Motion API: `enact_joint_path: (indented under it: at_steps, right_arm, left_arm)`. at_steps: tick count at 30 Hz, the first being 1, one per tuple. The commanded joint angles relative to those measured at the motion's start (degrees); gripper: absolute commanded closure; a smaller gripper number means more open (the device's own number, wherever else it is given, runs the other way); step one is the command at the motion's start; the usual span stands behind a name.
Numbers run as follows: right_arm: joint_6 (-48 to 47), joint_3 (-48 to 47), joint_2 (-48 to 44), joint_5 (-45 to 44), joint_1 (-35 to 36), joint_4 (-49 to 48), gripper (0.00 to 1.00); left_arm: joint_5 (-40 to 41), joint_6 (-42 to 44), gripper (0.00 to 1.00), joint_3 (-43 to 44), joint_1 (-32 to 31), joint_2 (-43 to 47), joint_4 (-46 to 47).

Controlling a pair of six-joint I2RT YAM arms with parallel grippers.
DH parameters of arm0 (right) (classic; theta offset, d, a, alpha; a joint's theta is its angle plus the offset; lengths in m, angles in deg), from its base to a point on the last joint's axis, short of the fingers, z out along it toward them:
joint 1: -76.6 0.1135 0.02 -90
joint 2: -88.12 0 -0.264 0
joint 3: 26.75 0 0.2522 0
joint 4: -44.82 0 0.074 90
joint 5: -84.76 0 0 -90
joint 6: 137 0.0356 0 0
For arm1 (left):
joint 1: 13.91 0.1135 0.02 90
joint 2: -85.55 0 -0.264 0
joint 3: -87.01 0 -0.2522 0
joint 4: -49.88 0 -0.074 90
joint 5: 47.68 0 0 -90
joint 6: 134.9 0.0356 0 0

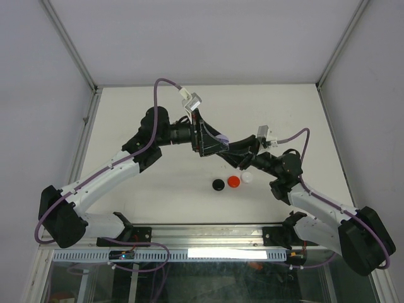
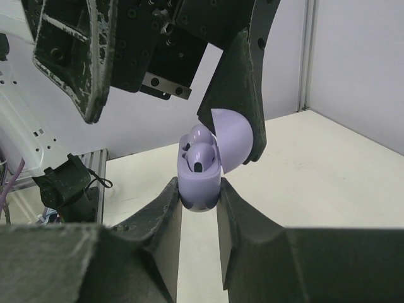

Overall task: Insert the wireless bluetooth earbuds into the charging case
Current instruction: Close the charging case, then place the charging case at the center of the board.

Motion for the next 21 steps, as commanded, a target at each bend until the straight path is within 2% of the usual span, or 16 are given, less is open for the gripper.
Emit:
enact_joint_path:
  at_steps: [1,11,14,21]
  right_arm:
    - [0.9,-2.2,0.4,0.8,0.3,0.6,1.0]
    - [0.1,-2.0,-0.3,1.9,0.3,7.4,1.0]
    - [-0.5,-2.9,-1.0,-0.4,0.2,14.9,1.0]
    - [-2.2,-7.6,-1.6,-8.0,-0.6,37.4,1.0]
  left_arm:
    - [-6.2,-1.8,0.22,-0.3,0.3,1.6,7.2]
    - [-6.7,-1.5,0.25,-1.8,3.0,3.3,7.3]
    - [-0.2,1.6,0.21,-1.6,4.3,4.6,1.2]
    - [22.1,11.8,0.13,-1.3,6.3,8.8,-14.5]
